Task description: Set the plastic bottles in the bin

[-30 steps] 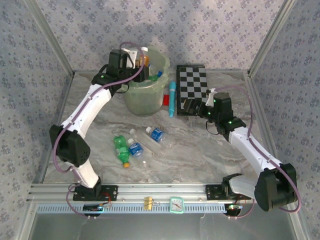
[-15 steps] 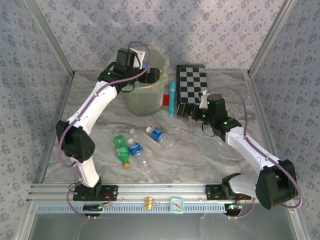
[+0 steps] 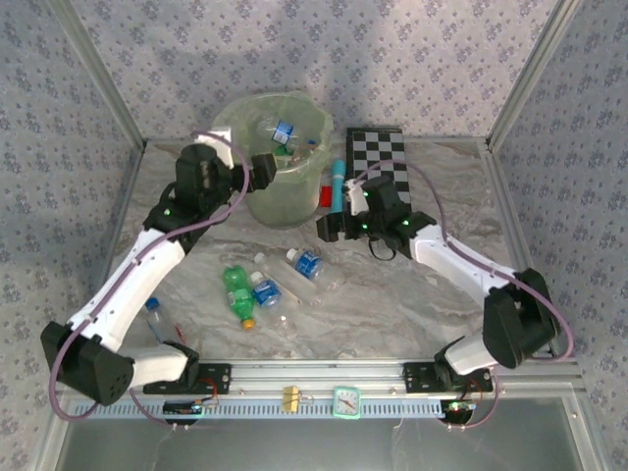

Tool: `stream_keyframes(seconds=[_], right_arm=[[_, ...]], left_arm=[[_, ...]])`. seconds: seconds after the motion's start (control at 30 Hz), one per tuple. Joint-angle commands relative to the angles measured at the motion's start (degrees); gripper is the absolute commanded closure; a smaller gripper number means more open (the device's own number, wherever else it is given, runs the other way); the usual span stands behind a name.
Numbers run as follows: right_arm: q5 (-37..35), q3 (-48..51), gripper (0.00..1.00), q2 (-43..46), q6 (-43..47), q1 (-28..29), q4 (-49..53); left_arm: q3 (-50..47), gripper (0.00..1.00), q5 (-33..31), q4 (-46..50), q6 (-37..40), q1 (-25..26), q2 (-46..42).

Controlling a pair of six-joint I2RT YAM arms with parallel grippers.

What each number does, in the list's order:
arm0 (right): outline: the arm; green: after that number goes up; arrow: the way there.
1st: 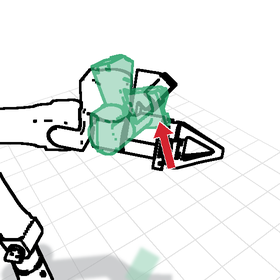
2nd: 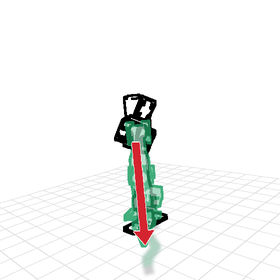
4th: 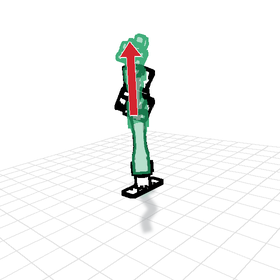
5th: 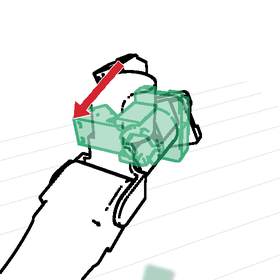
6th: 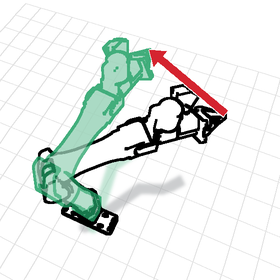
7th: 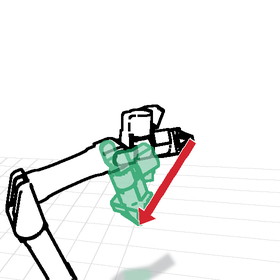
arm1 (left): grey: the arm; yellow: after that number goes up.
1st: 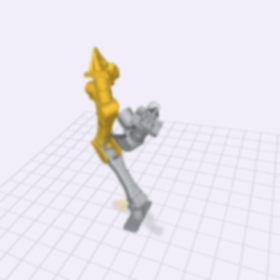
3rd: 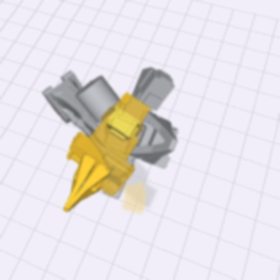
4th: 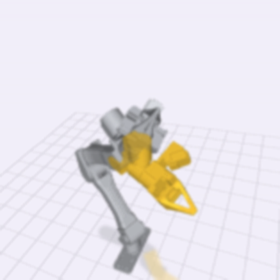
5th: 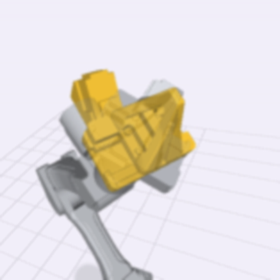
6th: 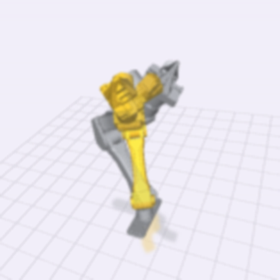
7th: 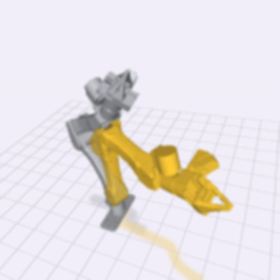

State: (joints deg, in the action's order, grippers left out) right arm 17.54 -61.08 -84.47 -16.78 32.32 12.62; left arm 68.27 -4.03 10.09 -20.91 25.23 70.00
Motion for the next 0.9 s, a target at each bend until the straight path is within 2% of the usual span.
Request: stream_keyframes(seconds=[0.0,0.27,0.47,0.63,0.87], right_arm=[[2.0,-5.6,0.07,-4.8,6.2,3.0,8.9],[-0.4,-15.5,0.12,-15.8,12.8,8.4,18.7],[-5.1,-19.3,0.14,-21.8,15.3,10.9,21.6],[-8.0,-23.1,0.17,-26.8,16.7,12.4,25.5],[-13.4,-24.9,0.2,-30.2,16.8,13.4,26.6]], left_arm=[[-7.2,0.0,-6.8,-3.0,-5.1,-1.2,-4.2],[-26.5,0.0,-13.8,-3.7,-17.0,-5.1,-15.4],[-36.6,0.0,-15.0,-6.1,-25.7,-6.5,-20.8],[-40.4,0.0,-13.6,-8.5,-29.4,-6.7,-21.0],[-41.0,0.0,-8.9,-10.8,-30.6,-6.8,-17.0]])
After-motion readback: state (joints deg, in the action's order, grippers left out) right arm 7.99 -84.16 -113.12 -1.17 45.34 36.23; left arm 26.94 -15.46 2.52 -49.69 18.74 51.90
